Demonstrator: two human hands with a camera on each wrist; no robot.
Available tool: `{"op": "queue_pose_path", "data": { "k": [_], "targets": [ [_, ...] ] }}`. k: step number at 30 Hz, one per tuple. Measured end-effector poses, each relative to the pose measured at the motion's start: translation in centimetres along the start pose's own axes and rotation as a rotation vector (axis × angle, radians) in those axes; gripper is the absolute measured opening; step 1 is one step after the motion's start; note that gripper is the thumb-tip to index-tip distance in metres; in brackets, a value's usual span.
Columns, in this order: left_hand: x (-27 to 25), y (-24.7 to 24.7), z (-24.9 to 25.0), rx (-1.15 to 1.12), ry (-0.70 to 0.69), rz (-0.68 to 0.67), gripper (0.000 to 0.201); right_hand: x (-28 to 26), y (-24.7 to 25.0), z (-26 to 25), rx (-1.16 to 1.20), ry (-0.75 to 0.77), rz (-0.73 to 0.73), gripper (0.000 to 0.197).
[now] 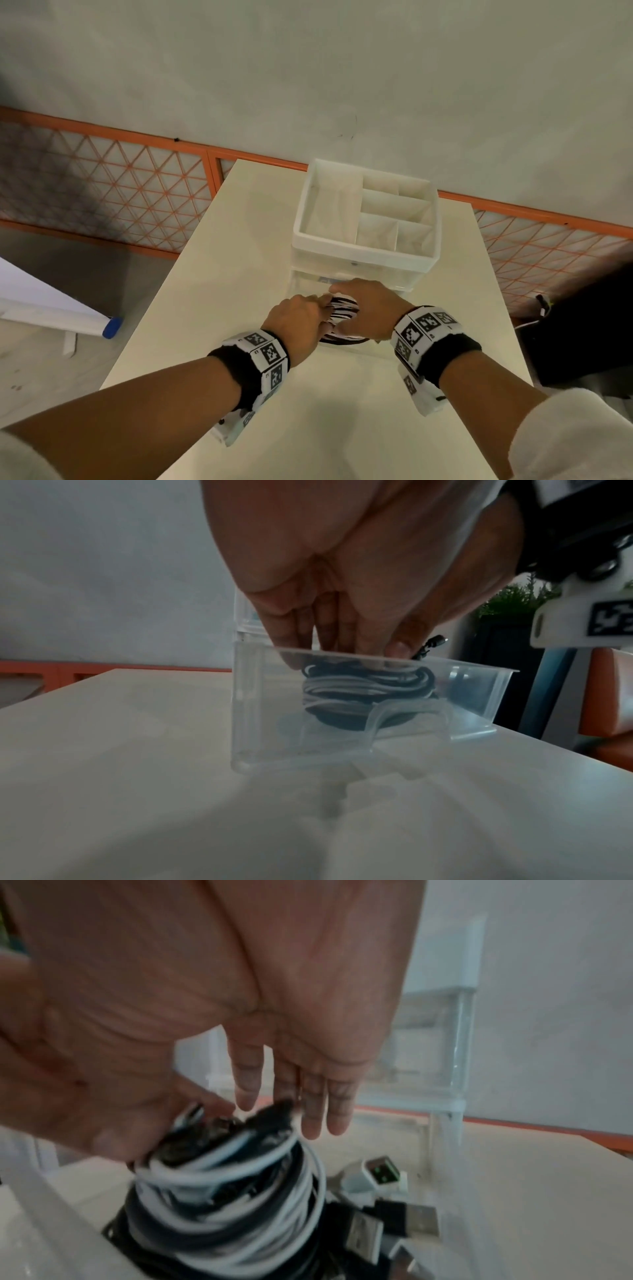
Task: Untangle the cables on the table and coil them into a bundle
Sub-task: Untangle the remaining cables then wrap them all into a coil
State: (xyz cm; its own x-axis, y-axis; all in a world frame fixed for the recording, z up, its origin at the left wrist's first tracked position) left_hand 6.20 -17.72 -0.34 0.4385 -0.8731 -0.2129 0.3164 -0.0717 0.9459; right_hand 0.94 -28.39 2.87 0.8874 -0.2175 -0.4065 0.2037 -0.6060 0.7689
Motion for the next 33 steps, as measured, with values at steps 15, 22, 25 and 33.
{"op": "queue_pose_path", "data": {
  "k": [15,22,25,33],
  "targets": [
    [0.2,0.0,1.4,0.038,-0.027,-0.068,0.036,-6.9,-7.9,3.1,-0.284,0.002,0.334,0.078],
    [-0.2,0.4,2.9,0.081,-0.003,-0.094,0.037,-6.3,-5.6,2.0,-0.353,-0.045,0.358,0.072],
    [-0.5,0.6,2.8,0.071,-0.015,-0.077,0.037,-7.2,-6.6,0.8,-0.333,0.002,0.45,0.066],
    [-1.2,0.0,2.0,-0.009,-0.083,-0.124,0.046,-5.2,-8.2,2.5,-0.336,0.008,0.495,0.05]
  ]
}}
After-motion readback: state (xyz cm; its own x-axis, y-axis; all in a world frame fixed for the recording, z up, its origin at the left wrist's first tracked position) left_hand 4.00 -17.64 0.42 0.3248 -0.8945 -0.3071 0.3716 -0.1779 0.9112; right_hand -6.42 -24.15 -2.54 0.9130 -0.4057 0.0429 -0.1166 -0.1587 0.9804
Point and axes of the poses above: each hand's wrist, its own x-axis towards the middle knuckle, its own y-axis out of the back of the hand, z = x × y, the point moved 7 cm from there along x, towards the middle knuckle, and after that the axes turned 6 degrees about x, right-handed, at the moved point
